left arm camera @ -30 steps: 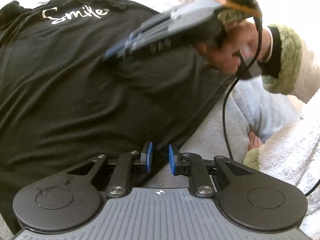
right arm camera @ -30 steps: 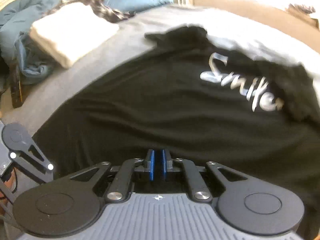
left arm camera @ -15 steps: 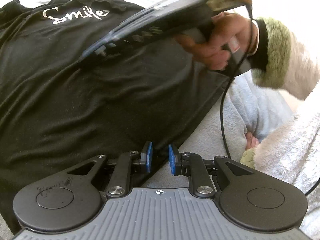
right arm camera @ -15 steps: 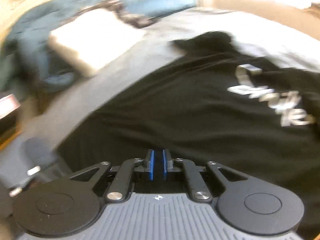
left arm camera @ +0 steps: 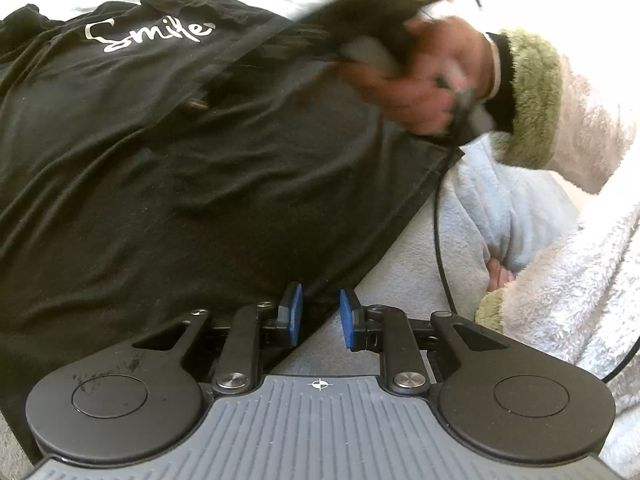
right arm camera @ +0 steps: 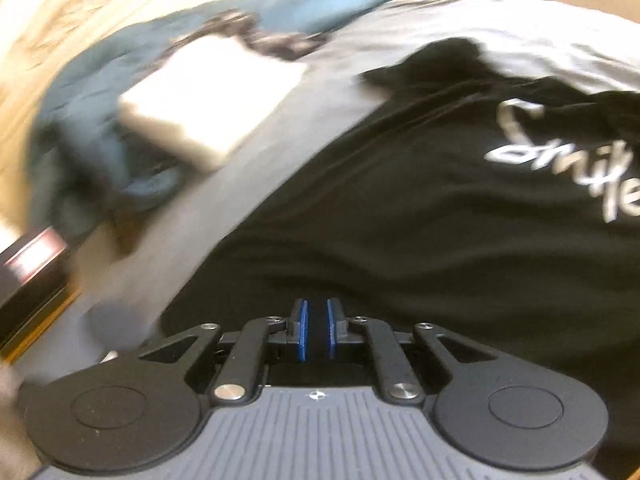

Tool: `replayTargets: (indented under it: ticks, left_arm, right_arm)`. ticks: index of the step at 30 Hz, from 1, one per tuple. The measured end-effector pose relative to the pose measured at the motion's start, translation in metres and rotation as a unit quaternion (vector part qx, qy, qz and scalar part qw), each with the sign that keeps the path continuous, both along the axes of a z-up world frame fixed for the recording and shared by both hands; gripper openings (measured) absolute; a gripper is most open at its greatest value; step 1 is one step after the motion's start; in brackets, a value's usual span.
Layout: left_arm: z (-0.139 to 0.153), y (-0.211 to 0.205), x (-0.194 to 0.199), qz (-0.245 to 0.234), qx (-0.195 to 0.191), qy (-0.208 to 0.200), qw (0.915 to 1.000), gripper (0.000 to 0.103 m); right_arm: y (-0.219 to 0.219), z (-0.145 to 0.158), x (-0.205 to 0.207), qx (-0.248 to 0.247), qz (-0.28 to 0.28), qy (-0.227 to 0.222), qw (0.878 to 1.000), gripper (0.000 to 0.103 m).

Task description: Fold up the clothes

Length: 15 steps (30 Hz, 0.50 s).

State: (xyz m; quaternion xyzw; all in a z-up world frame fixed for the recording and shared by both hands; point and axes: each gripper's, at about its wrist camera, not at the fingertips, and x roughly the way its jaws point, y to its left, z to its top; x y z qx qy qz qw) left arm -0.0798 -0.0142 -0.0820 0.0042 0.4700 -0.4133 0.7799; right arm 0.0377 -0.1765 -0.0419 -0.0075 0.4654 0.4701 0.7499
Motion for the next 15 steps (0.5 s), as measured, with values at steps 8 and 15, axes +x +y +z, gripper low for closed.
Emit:
replayTargets:
  ticks: [8, 15]
  left_arm:
    - [-0.002, -0.001, 0.002, -0.005, 0.004, 0.001, 1.0, 0.02]
    - [-0.001, -0.003, 0.002, -0.004, 0.005, 0.005, 1.0, 0.02]
  right_arm:
    - [-0.027, -0.008, 0.022, -0.048, -0.122, -0.023, 0.991, 0.007]
    - [-0.057, 0.005, 0.001, -0.019, -0.049, 0.029, 0.998, 0.014]
